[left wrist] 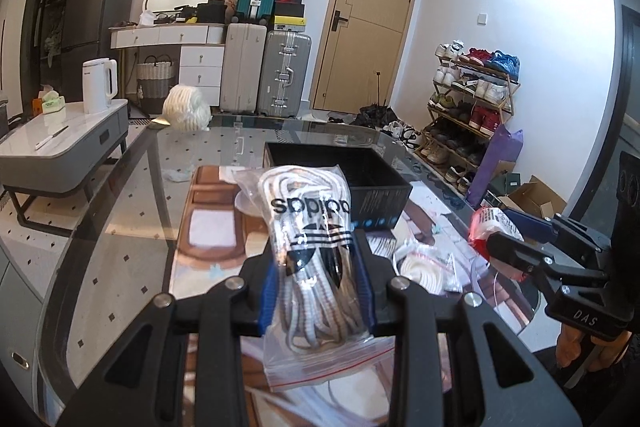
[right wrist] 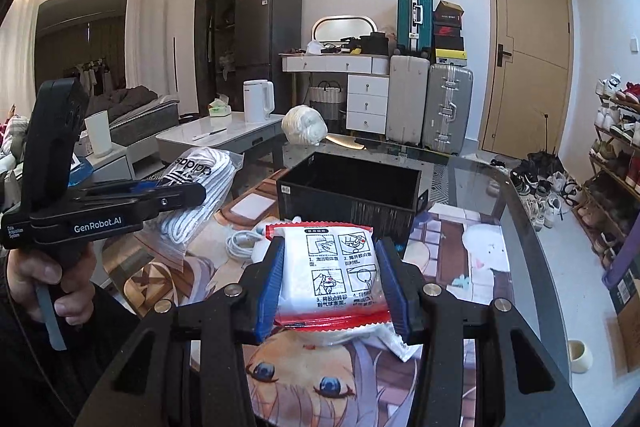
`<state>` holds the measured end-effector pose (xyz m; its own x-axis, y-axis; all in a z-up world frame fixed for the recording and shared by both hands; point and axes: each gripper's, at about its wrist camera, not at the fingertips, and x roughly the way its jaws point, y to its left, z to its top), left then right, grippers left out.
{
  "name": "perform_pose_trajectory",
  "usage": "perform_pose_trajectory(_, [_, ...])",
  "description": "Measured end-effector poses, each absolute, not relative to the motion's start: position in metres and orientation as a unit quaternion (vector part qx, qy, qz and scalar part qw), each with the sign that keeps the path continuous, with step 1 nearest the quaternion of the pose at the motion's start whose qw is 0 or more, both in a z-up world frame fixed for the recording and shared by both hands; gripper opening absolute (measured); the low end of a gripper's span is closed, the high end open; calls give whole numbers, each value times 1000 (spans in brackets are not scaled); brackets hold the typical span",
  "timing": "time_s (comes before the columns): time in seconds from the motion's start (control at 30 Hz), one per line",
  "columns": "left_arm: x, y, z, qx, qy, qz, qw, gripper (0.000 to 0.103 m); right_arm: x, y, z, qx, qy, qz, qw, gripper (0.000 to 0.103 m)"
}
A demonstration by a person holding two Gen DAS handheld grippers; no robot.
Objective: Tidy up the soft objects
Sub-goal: 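Carry both held items over the black box and open both tools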
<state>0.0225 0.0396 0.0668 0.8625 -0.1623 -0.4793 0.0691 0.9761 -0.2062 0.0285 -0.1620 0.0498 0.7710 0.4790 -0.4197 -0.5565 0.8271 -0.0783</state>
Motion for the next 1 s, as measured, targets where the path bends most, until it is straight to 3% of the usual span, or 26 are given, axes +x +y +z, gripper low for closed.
perform_pose_trajectory(1.0, [162, 29, 104, -52, 241, -61, 967, 32, 163, -139, 88, -91, 174, 262, 945, 46])
